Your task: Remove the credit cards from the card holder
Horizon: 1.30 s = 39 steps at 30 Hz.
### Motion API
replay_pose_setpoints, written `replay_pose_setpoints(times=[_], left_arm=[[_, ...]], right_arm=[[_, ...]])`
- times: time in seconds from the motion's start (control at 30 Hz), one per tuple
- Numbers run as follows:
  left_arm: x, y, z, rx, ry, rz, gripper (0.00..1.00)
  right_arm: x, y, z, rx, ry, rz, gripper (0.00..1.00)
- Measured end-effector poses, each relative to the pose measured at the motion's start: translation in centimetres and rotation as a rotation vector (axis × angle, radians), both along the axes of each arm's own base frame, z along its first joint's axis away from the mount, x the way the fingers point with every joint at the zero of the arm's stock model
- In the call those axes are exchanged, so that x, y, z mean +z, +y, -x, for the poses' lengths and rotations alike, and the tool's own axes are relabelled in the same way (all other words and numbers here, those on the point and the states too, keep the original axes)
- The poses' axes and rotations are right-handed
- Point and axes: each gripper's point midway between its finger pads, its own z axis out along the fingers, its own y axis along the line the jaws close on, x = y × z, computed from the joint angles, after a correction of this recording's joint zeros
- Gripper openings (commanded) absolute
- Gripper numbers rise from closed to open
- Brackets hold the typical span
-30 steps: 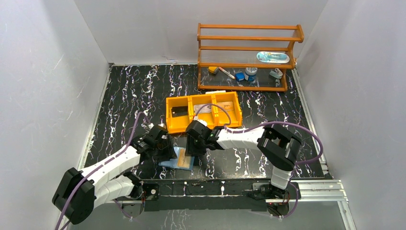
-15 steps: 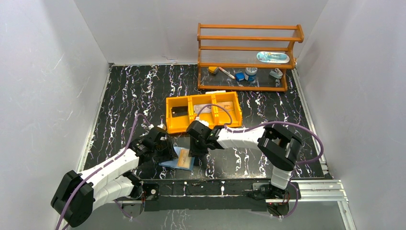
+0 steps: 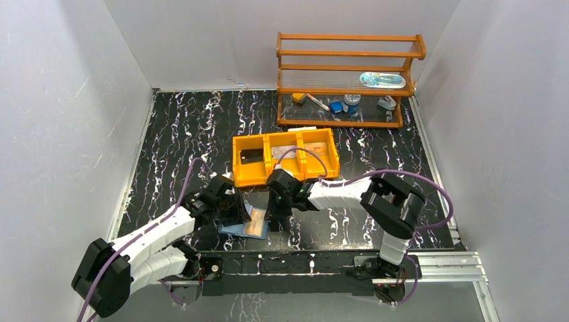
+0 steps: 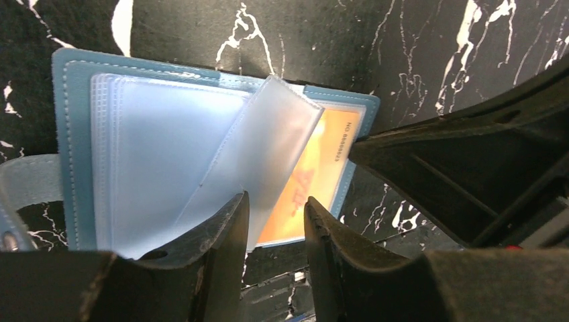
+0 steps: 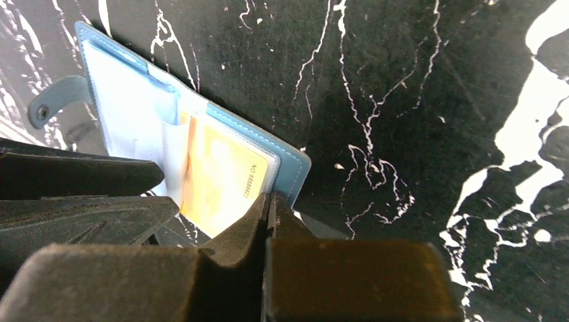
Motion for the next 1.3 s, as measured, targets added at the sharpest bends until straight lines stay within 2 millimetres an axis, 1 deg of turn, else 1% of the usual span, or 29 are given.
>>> replay_pose_setpoints(times=[0.13,0.23,0.37,0.5,0.57,0.6,0.67,0.77,0.8,0.87,0.93,1.0,1.1,1.13,1.2,1.3], left_arm=[[0.4,-0.3,0.0,-0.017,-0.004,0.013,0.44],[0.6,-0.6,0.0,-0.038,-0.003,0.025,0.47],[1.0,-1.4,0.0,-0.069,0.002,0.052,0.48],[0.8,-1.5,0.0,-0.092,0.012,0.042,0.46],[0.9,-1.3,0.0,-0.094,0.013,0.024,0.53],[1.2,-1.1,-0.1,-0.094,0.006,0.013,0.57],[2.5,-0.7,-0.9,-0.084,-0.038,-0.01,0.58],[5.6,-0.2,-2.8,-0.036,-0.125,-0.041,0.58],[6.2,-0.1,-3.2,-0.02,-0.141,-0.051,0.58],[6.8,0.3,-3.8,0.009,-0.16,-0.068,0.57],[6.4,0.6,-3.6,0.013,-0.149,-0.081,0.57],[5.7,0.4,-3.2,-0.001,-0.134,-0.07,0.57],[4.7,-0.5,-2.2,-0.044,-0.099,-0.02,0.56],[4.6,-0.8,-2.0,-0.056,-0.09,-0.006,0.55],[4.6,-1.7,-1.8,-0.089,-0.074,0.033,0.53],[4.6,-2.9,-1.8,-0.127,-0.062,0.077,0.53]], right_arm=[[0.0,0.2,-0.1,-0.002,0.021,-0.068,0.02],[-0.1,0.0,-0.2,-0.012,0.043,-0.127,0.01],[-0.2,0.0,-0.1,-0.022,0.075,-0.187,0.0],[-0.2,0.0,-0.1,-0.033,0.09,-0.212,0.0],[-0.2,-0.1,-0.2,-0.039,0.092,-0.218,0.0],[-0.1,-0.1,-0.3,-0.043,0.091,-0.218,0.0],[-0.1,-0.4,-0.4,-0.054,0.086,-0.204,0.01],[-0.1,-1.3,-0.6,-0.075,0.072,-0.164,0.02],[-0.1,-1.7,-0.6,-0.082,0.066,-0.146,0.02],[-0.1,-2.2,-0.8,-0.094,0.058,-0.113,0.05],[-0.1,-2.6,-1.0,-0.096,0.046,-0.082,0.11],[0.0,-2.8,-1.2,-0.097,0.035,-0.062,0.16],[0.2,-3.2,-1.3,-0.09,0.024,-0.041,0.29],[0.4,-3.3,-1.3,-0.088,0.021,-0.04,0.31],[0.9,-3.1,-1.3,-0.084,0.015,-0.047,0.34],[1.7,-2.2,-1.3,-0.071,0.005,-0.07,0.39]])
